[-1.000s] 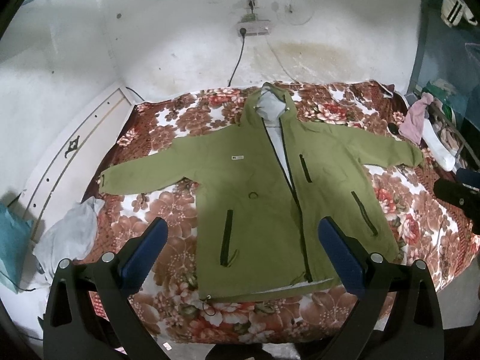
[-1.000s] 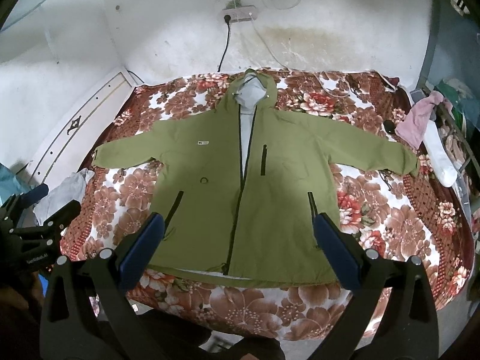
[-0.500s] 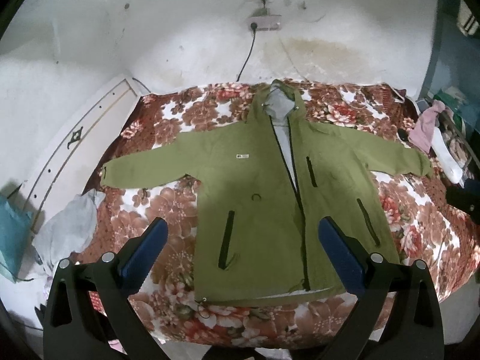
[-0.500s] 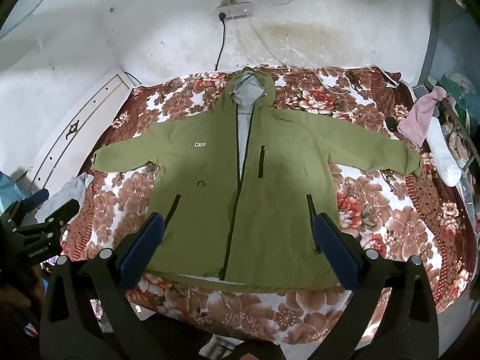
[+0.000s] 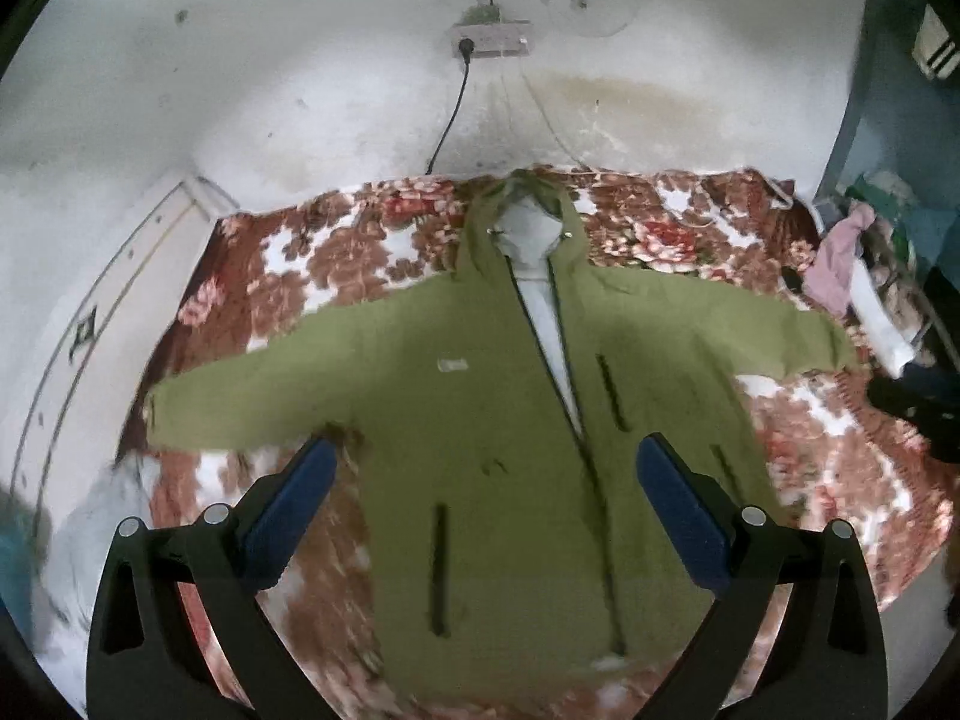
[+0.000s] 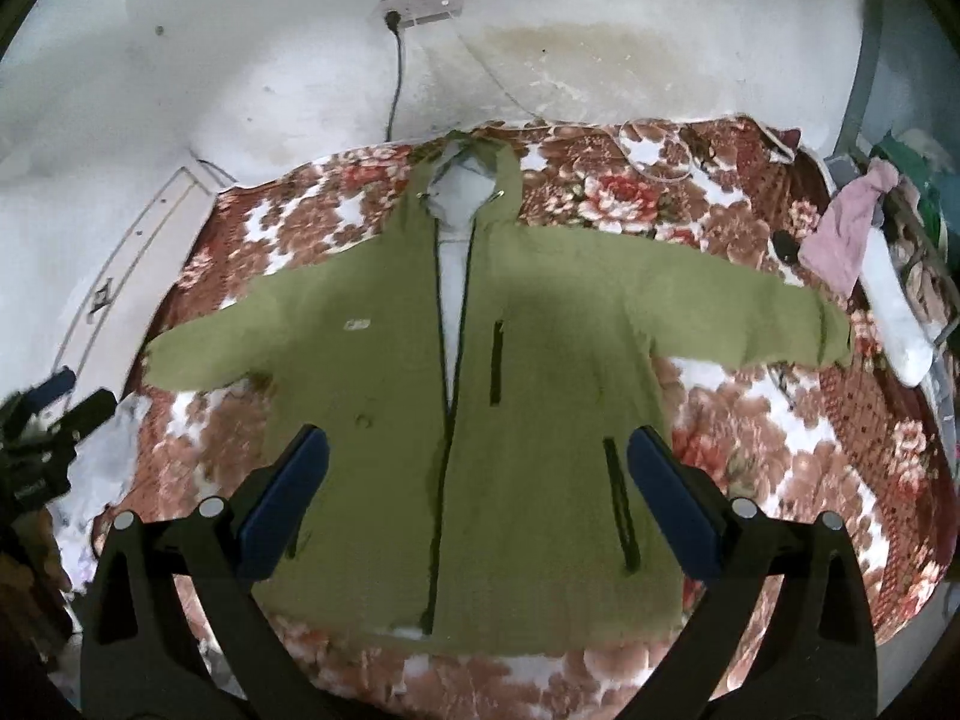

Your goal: Fold large clothes

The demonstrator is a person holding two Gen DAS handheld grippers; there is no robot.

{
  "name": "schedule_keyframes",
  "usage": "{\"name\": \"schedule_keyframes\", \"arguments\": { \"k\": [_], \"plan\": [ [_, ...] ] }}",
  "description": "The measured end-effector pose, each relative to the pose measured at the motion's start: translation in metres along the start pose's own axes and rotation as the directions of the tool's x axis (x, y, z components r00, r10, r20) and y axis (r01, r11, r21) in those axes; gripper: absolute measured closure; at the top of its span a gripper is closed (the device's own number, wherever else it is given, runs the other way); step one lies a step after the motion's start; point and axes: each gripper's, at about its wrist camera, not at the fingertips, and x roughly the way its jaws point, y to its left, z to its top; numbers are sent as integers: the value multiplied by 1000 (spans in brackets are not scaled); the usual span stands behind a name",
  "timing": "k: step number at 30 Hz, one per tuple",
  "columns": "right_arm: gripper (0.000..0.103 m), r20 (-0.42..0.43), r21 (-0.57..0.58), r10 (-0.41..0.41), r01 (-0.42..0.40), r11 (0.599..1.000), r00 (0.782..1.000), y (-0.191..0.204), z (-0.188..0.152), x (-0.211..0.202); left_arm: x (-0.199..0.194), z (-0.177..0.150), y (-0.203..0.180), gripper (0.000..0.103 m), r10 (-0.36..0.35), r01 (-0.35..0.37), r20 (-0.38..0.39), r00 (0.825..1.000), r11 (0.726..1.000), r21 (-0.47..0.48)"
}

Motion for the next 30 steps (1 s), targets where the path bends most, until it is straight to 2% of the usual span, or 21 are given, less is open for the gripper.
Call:
{"name": "schedule_keyframes", "arguments": {
  "k": [2,5,9,12,16,21,23,24,26,30],
  "plan": [
    [5,-3,13,-39,39,999,999,8,18,18,27,20,11,5,-10,10,1,1000,999,50],
    [5,8,47,-57,57,997,998,14,50,47,71,51,21,5,-60,61,-8,998,988,141],
    [5,20,36,-92,91,995,996,22,99,96,142,91,25,5,-14,18,-20,1000,972,235],
    [5,35,23,-98,97,995,995,22,133,138,191,112,26,5,-62,73,-49,997,961,268],
    [5,21,12,-79,79,997,997,12,170,205,253,136,23,5,-88,96,-40,995,955,279],
    [5,9,-51,-64,65,997,998,-4,216,314,345,165,25,5,-56,60,-24,998,965,256],
    [5,16,-45,-52,53,998,999,-12,232,354,379,176,24,5,-76,72,7,997,963,258],
    [5,19,-52,-50,51,997,999,-17,242,379,403,183,20,5,-72,71,-6,997,963,259],
    [5,36,-56,-67,68,996,997,-26,257,416,449,197,16,5,-107,111,-30,994,964,242],
    [5,27,-98,-31,34,995,999,-38,291,490,518,230,10,5,-155,161,-43,987,960,230]
  ]
}}
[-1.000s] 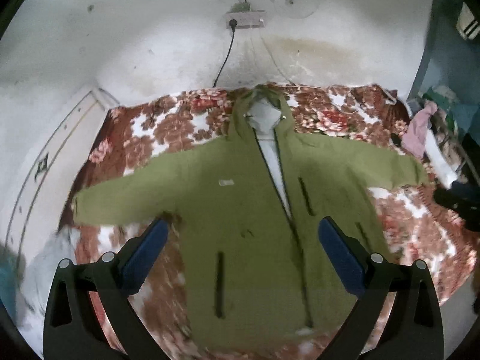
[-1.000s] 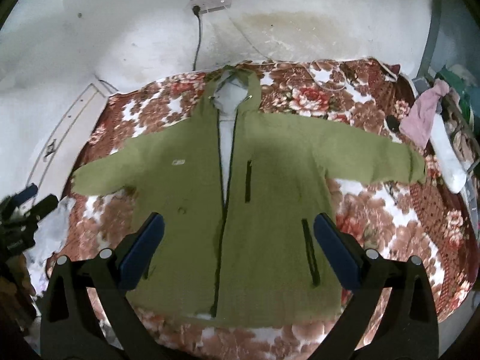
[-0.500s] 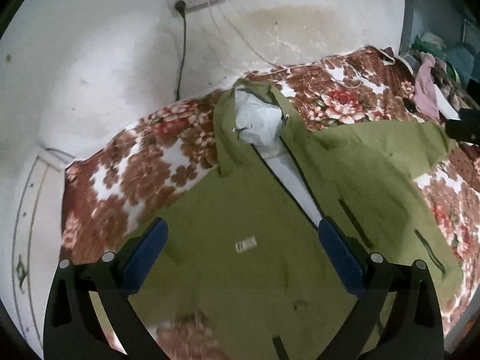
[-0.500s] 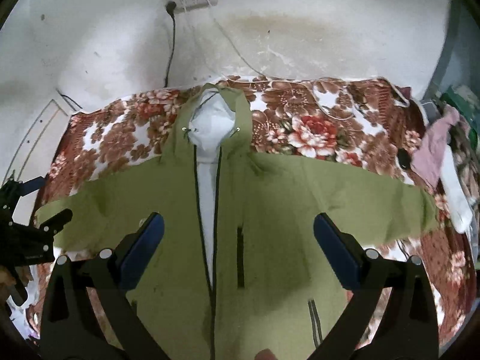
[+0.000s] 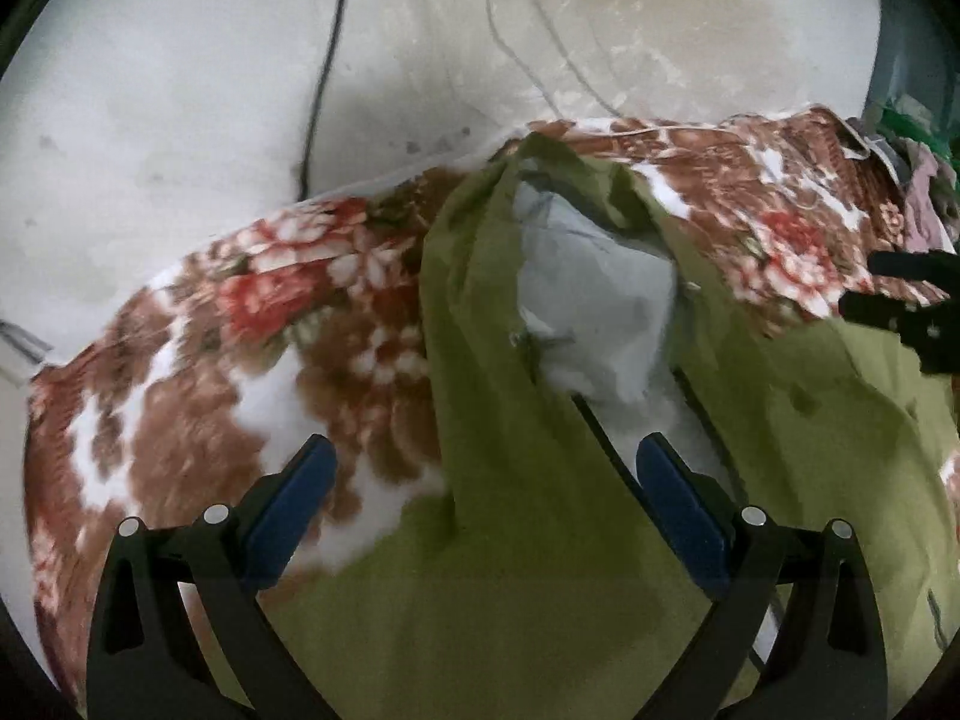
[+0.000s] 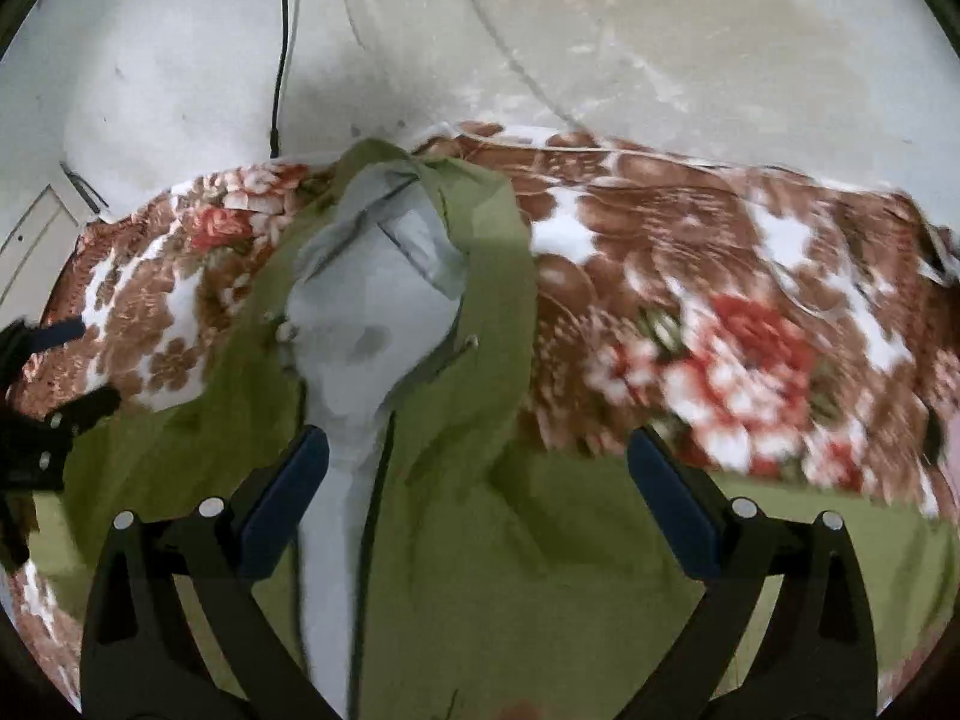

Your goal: Fold large clothes

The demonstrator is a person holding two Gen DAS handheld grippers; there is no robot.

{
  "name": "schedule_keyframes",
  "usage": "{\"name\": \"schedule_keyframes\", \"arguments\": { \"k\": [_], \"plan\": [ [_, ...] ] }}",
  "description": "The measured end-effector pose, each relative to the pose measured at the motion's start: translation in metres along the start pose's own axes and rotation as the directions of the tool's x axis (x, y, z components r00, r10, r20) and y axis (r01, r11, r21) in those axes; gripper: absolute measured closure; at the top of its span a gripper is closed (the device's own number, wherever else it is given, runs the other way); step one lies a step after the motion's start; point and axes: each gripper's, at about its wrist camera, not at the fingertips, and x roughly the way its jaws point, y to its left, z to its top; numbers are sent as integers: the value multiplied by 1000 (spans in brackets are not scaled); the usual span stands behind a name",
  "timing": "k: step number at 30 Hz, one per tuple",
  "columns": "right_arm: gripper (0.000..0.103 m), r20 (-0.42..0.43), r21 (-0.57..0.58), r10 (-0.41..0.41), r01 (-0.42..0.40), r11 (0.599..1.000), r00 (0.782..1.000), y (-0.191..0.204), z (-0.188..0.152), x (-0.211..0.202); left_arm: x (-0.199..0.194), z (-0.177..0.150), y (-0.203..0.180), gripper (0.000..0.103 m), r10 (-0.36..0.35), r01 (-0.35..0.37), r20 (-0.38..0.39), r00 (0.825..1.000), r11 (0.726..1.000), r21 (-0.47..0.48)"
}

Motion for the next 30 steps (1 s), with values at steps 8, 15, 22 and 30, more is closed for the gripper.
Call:
{"name": "schedule_keyframes", "arguments": {
  "k": [8,15,22,30],
  "plan": [
    [5,10,-111,-66,66,992,998,-15,63,112,110,66,42,5,-76,77,-30,997,997,17],
    [5,3,-43,-19,19,999,1000,-28,115,166,166,125,68,5,-187,184,-45,981,981,-61],
    [36,-115,29,50,-47,998,992,-43,128,212,228,142,28,49,-198,203,-241,950,979,-7],
    [91,-68,-55,50,-53,997,996,-25,124,167,172,132,21,93,-208,212,-130,969,977,17]
  ]
}}
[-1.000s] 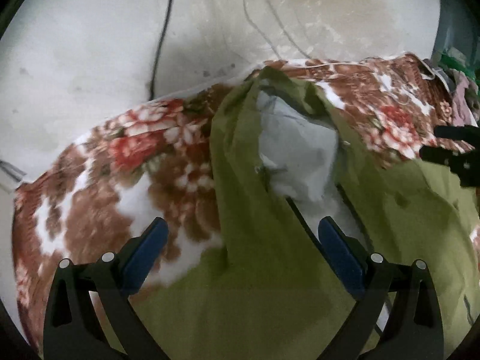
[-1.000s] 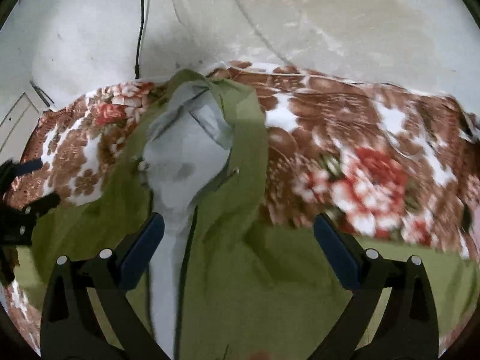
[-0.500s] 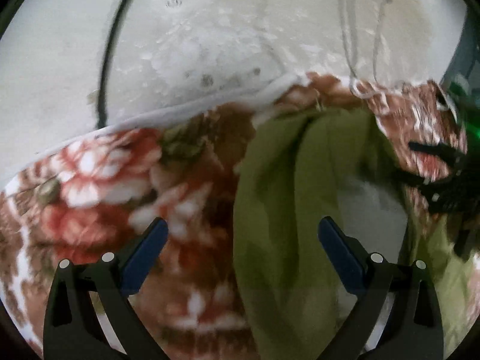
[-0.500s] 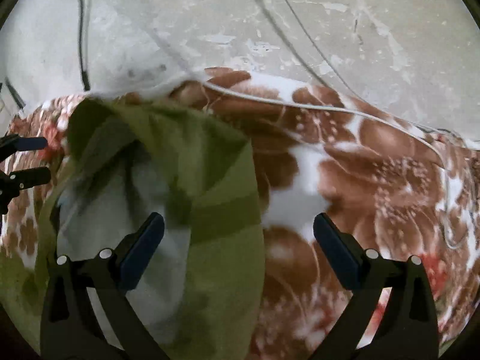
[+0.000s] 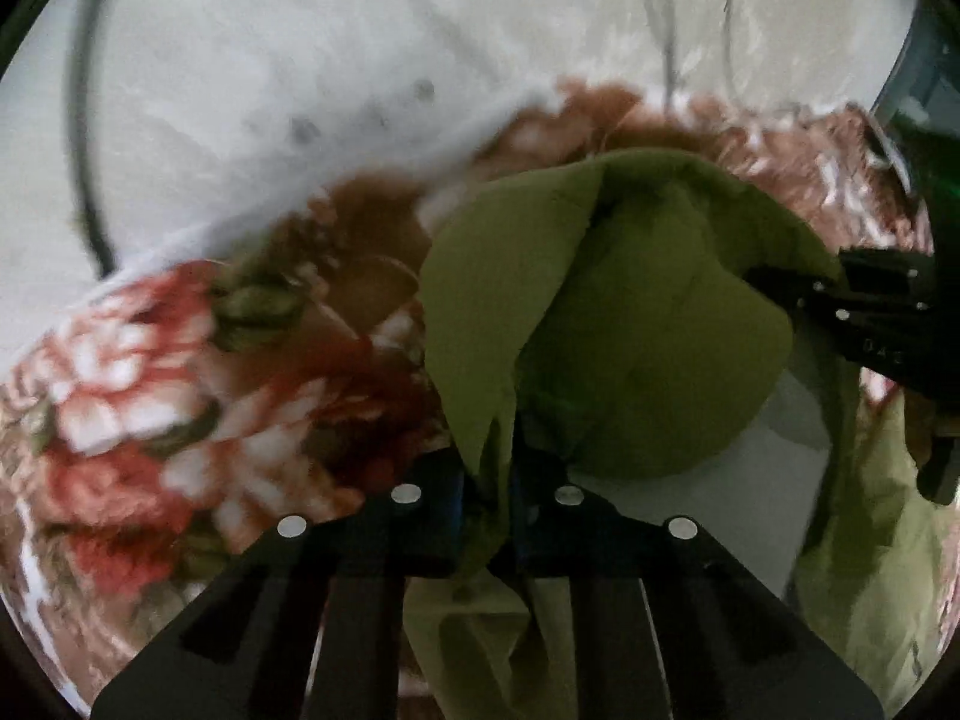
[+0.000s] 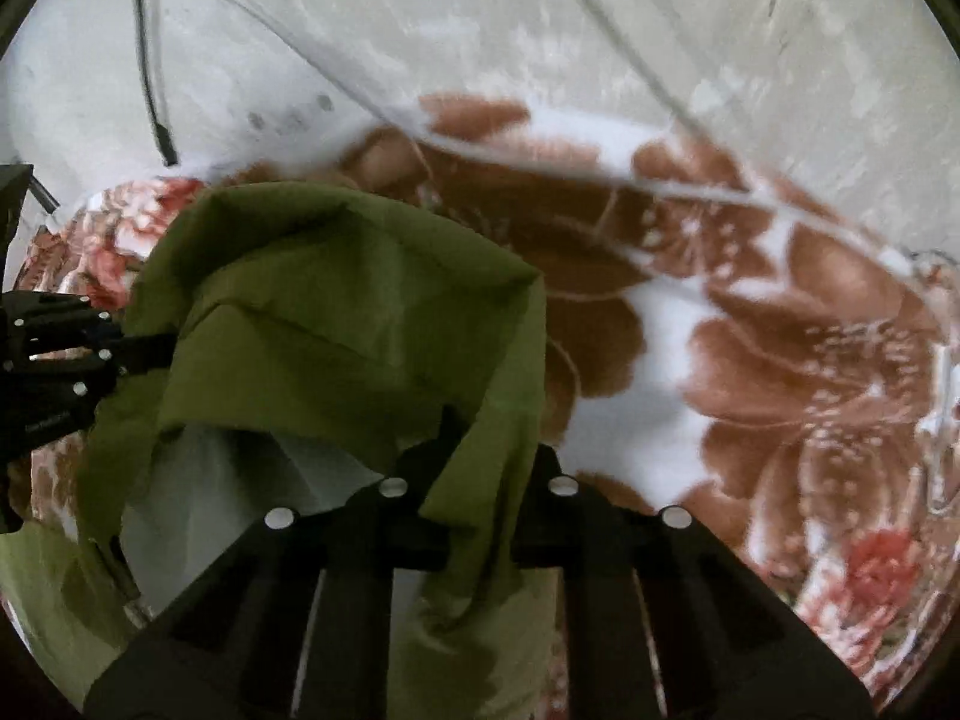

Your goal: Fold large clothes

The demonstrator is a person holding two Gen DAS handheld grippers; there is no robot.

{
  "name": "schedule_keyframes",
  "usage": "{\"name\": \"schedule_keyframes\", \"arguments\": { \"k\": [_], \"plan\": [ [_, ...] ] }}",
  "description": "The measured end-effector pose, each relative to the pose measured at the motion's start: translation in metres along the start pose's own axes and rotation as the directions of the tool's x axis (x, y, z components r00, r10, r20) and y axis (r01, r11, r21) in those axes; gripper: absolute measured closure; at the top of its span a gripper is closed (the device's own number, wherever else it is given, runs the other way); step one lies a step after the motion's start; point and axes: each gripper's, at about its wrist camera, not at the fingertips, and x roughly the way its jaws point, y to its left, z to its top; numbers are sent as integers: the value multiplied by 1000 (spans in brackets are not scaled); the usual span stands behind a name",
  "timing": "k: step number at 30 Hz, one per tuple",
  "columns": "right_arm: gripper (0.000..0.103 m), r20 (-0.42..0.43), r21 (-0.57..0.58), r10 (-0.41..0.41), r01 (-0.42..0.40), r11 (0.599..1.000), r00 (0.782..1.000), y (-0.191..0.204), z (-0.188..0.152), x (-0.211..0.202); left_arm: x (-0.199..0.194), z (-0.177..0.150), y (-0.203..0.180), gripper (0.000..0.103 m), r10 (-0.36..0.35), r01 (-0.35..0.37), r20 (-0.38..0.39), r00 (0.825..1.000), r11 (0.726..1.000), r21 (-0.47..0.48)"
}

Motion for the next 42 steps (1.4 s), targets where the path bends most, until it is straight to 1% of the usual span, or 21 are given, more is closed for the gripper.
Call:
{"name": "schedule_keyframes", "arguments": {
  "k": [3,6,8,10,11,13,15,17,20,23,24,26,30,32,33,34,35,36,37,39,42],
  "plan": [
    [91,35,-15,19,-19,1000,999,9,1,-37,-42,-6,-7,94,-18,18,51,999,1000,-6],
    [91,73,-28,46,-44,999,996,22,-6,-82,-90,-16,-22,94,-20,18,100,995,999,29],
    [91,100,-41,68,-64,997,993,30,-16,-116,-116,-24,-32,94,-41,38,128,991,999,29],
    [91,123,-47,85,-79,996,989,38,-27,-145,-149,-44,-44,95,-96,97,161,982,995,6],
    [91,124,-52,109,-103,993,986,43,-41,-163,-156,-51,-49,95,-108,110,172,979,994,-2],
    [91,124,-56,140,-133,989,982,47,-73,-189,-180,-83,-61,95,-142,150,196,970,988,-30],
    [91,109,-75,153,-145,987,982,57,-101,-201,-195,-113,-77,95,-158,168,208,965,985,-30],
    [91,85,-101,153,-145,984,984,64,-135,-211,-200,-152,-98,95,-186,196,193,963,980,-35],
    [91,75,-110,112,-104,988,991,74,-194,-225,-198,-198,-121,96,-214,225,149,965,972,-62],
    [91,33,-75,111,-108,991,993,77,-247,-224,-189,-258,-143,96,-178,191,118,977,975,-111],
    [91,13,-67,109,-108,992,994,79,-265,-222,-183,-270,-145,96,-170,183,109,979,976,-122],
    [91,-32,-90,95,-97,991,995,84,-300,-214,-173,-303,-155,96,-125,139,94,988,978,-154],
    [90,-62,-89,80,-85,992,995,87,-353,-206,-152,-342,-170,95,-78,92,77,994,975,-204],
    [85,-71,-85,73,-79,993,995,88,-372,-206,-144,-357,-179,92,-52,64,66,996,976,-209],
    [73,-74,-75,70,-75,994,995,89,-381,-209,-140,-365,-184,87,-41,51,51,998,976,-210],
    [62,-77,-73,65,-70,995,995,90,-387,-212,-140,-370,-187,79,-26,35,43,999,977,-209],
    [42,-80,-69,64,-69,995,995,92,-396,-219,-143,-375,-188,71,-19,28,41,999,975,-219],
    [32,-72,-63,62,-67,996,995,93,-402,-228,-147,-377,-187,49,-24,34,44,999,974,-226],
    [31,-63,-59,74,-78,995,995,93,-405,-239,-154,-379,-188,27,-18,29,48,999,974,-223],
    [28,-53,-45,104,-106,993,993,86,-406,-256,-173,-386,-191,24,-1,12,55,998,980,-197],
    [27,-24,-7,143,-143,990,989,65,-397,-289,-210,-395,-190,20,7,-1,40,999,989,-147]
  ]
}}
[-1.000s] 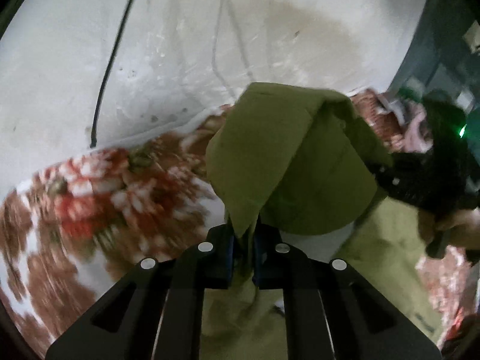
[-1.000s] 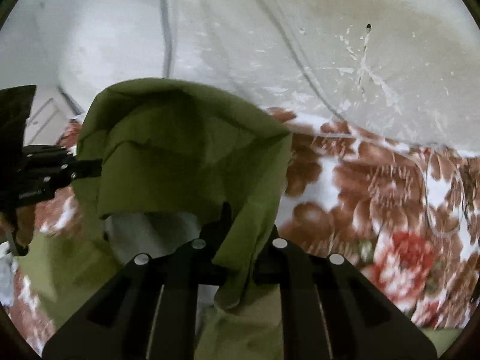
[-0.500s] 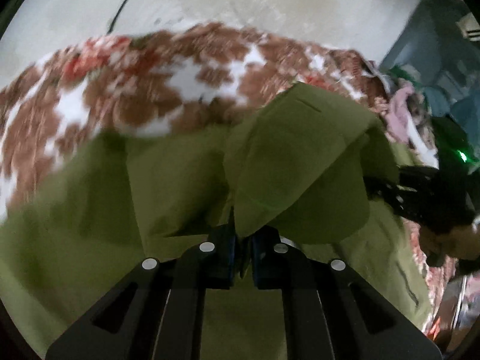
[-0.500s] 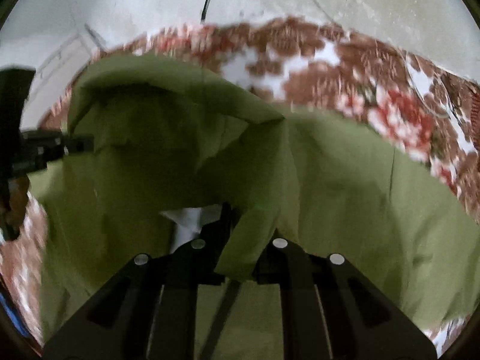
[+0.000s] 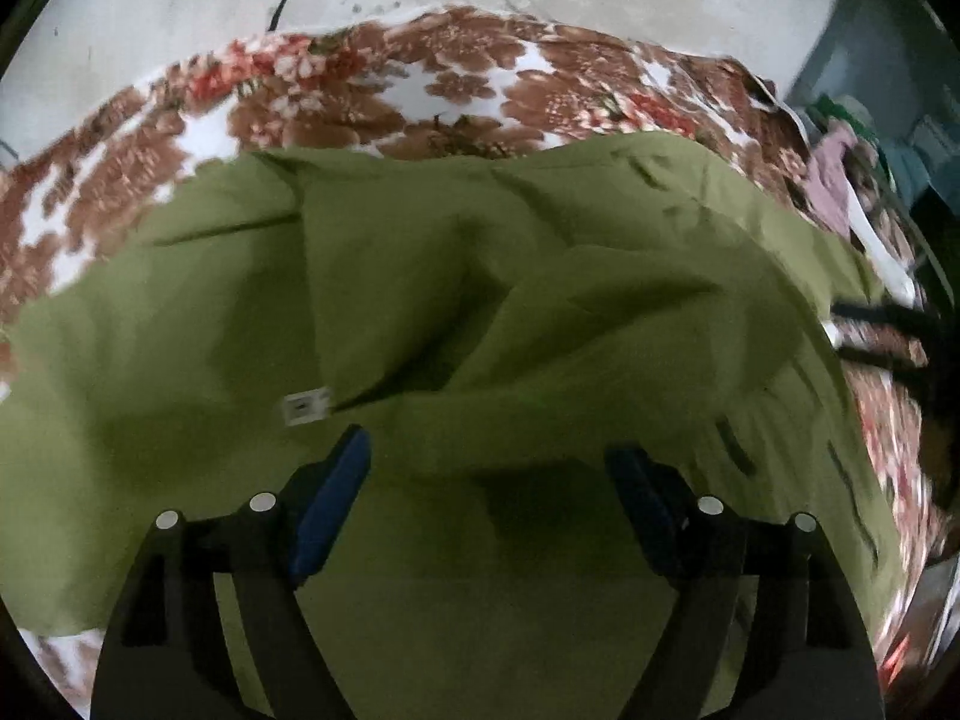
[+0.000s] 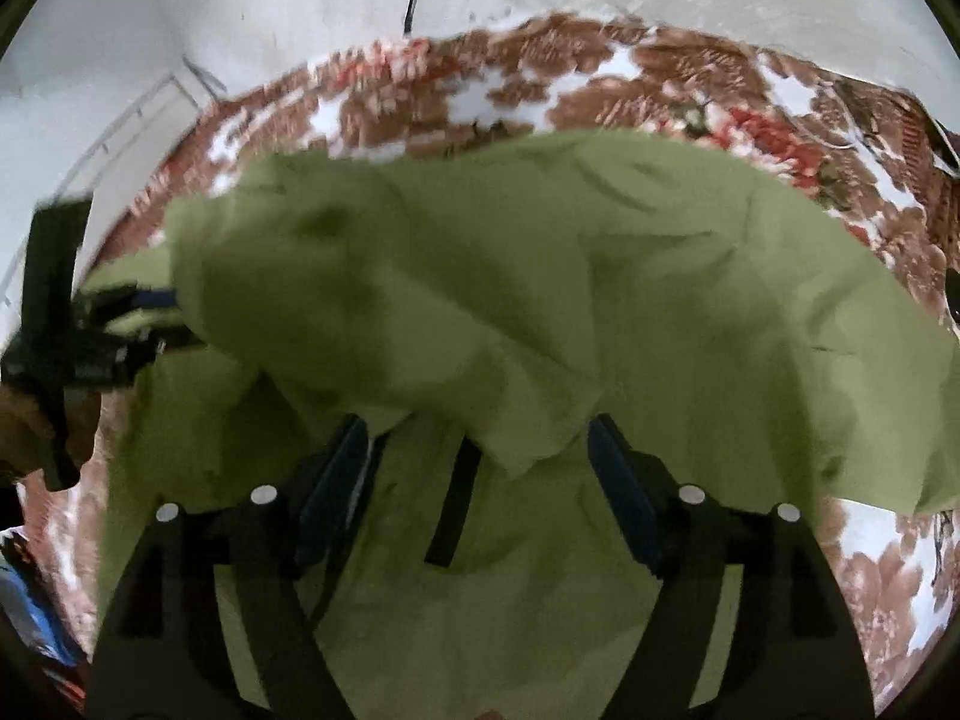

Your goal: Fold large clothes

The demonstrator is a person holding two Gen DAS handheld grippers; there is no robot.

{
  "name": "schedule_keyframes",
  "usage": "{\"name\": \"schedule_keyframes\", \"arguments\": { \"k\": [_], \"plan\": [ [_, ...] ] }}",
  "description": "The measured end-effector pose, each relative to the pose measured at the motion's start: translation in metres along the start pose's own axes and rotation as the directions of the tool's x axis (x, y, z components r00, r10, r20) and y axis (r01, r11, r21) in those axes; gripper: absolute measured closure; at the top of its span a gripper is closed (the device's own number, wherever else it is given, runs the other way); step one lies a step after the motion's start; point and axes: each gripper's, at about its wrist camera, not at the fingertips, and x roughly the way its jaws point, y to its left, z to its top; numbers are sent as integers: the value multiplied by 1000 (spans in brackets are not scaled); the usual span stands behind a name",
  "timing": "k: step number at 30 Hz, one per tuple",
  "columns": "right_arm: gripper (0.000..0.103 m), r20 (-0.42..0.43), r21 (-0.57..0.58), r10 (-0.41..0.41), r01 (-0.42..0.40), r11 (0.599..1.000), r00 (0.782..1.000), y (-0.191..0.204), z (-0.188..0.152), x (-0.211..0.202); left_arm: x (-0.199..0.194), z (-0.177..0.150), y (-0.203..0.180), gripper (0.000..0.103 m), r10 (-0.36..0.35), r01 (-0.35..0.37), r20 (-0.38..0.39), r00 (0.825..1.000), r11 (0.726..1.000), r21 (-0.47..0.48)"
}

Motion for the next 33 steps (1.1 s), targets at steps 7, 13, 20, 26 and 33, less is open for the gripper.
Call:
{"name": "schedule_keyframes", "arguments": {
  "k": [7,13,20,26,33],
  "plan": [
    [18,-24,99,11,-9,995,1000,-49,63,17,-57,15,48,14,1,1,33,999,998,-66],
    [18,-133,158,53,-31,987,990,-61,118,113,40,83,92,16,-149,138,-21,989,955,-263],
    [79,-243,189,160,-115,975,957,-64,144,187,124,109,114,100,-219,170,-127,967,934,-315],
    [97,-160,163,165,-139,977,973,-67,195,181,100,166,122,102,-206,201,8,979,944,-262],
    [85,-176,58,62,-52,997,982,-60,194,212,140,163,128,90,-109,93,-55,992,966,-242]
  ]
}}
